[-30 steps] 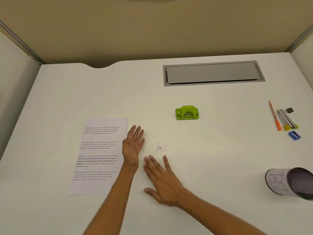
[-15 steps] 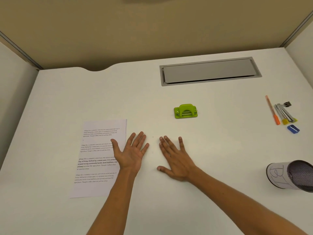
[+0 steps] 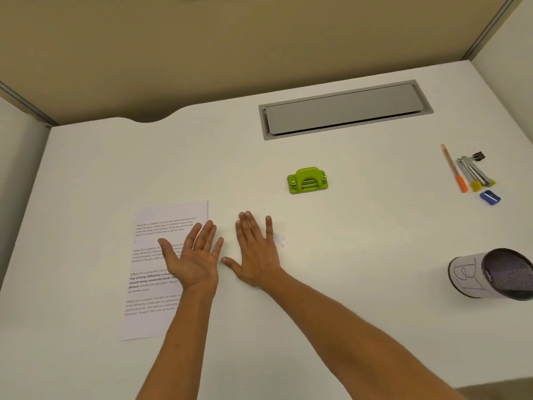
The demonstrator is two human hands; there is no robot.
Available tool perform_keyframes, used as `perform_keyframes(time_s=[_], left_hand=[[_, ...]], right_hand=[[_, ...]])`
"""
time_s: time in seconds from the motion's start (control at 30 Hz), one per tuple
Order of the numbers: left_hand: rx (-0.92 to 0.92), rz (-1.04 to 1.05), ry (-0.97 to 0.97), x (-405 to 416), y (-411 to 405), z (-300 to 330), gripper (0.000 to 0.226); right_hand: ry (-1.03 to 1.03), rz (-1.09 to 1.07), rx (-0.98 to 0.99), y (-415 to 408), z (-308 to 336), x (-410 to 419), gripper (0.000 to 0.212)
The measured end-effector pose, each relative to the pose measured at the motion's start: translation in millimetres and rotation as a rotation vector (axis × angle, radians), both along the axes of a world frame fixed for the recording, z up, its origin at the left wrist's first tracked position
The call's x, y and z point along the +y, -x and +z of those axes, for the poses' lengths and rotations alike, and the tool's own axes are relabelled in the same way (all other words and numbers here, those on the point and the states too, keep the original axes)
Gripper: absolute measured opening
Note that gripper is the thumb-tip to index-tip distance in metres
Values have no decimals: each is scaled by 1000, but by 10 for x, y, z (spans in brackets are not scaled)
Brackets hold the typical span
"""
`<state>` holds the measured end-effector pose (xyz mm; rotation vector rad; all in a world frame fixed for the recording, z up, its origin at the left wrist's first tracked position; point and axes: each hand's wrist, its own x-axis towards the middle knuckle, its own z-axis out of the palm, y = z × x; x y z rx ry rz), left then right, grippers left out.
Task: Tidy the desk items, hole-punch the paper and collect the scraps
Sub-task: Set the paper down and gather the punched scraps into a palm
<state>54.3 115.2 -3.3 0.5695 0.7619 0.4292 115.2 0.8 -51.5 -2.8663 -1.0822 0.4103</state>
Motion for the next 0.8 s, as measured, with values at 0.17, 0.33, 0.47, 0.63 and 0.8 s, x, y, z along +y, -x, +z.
perform_keyframes(time_s=[0.17,0.33,0.47,0.63,0.8], left_hand=[[-14,-51,98,-129,-35,11,93],[19,-138,135,-280,-69,-23,97],[7,-174,138,-271,-77,-25,98],[-17,-186,148,-162,-76,-31,98],[-45,-198,208,-193,-102,-43,100]], right_hand=[[-60,-150,-16,40,-37,-311,98],[-58,-230,-41,44,-15,-661,99],[-124,-9,-35,211,11,-595,96],[-128,106,25,452,-84,-534,93],[-56,127,-11,93,-25,-905,91]])
